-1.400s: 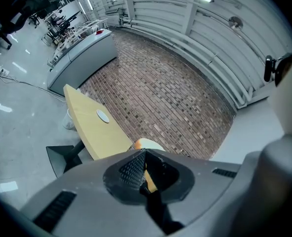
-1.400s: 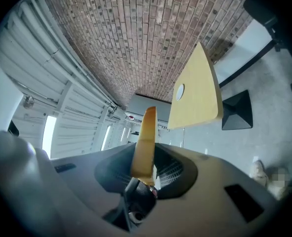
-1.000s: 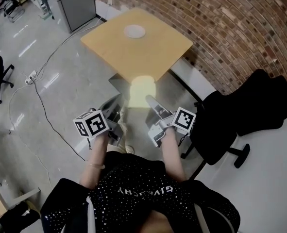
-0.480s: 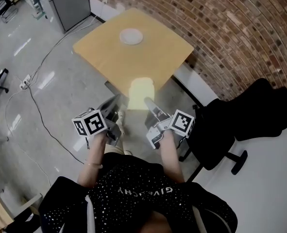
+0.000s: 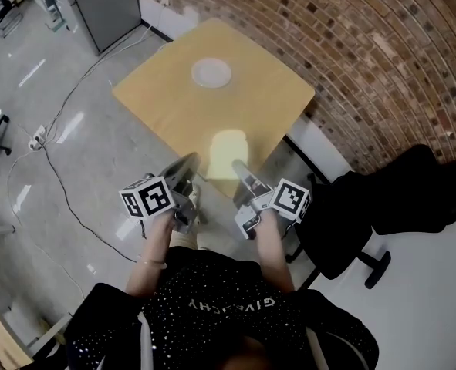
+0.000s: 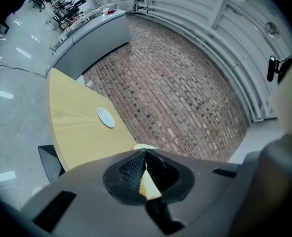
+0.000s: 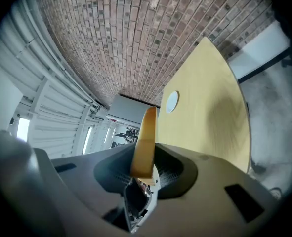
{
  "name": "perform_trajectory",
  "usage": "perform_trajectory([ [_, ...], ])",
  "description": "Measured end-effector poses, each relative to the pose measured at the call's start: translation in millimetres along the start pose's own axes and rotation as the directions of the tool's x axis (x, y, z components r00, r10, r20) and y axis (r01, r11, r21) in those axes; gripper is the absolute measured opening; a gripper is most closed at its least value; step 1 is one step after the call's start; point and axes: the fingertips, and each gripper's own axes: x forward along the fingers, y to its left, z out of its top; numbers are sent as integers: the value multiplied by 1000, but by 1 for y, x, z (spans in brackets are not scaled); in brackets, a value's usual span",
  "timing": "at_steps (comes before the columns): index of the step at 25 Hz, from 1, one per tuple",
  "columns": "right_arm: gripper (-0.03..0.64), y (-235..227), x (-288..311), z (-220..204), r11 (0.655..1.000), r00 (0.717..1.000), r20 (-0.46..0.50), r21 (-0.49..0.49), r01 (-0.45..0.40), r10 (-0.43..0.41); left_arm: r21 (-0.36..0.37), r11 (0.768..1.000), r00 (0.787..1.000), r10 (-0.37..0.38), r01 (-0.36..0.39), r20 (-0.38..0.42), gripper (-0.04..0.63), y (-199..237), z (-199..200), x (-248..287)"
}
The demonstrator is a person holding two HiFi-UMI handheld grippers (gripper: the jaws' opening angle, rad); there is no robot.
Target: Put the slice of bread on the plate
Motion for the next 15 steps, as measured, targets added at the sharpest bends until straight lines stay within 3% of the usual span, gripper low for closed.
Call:
perform_trajectory([
  [15, 101, 2, 93, 50, 999, 1000, 0, 53, 10, -10, -2, 1000, 1000, 10, -10, -21, 12, 39, 79, 54],
])
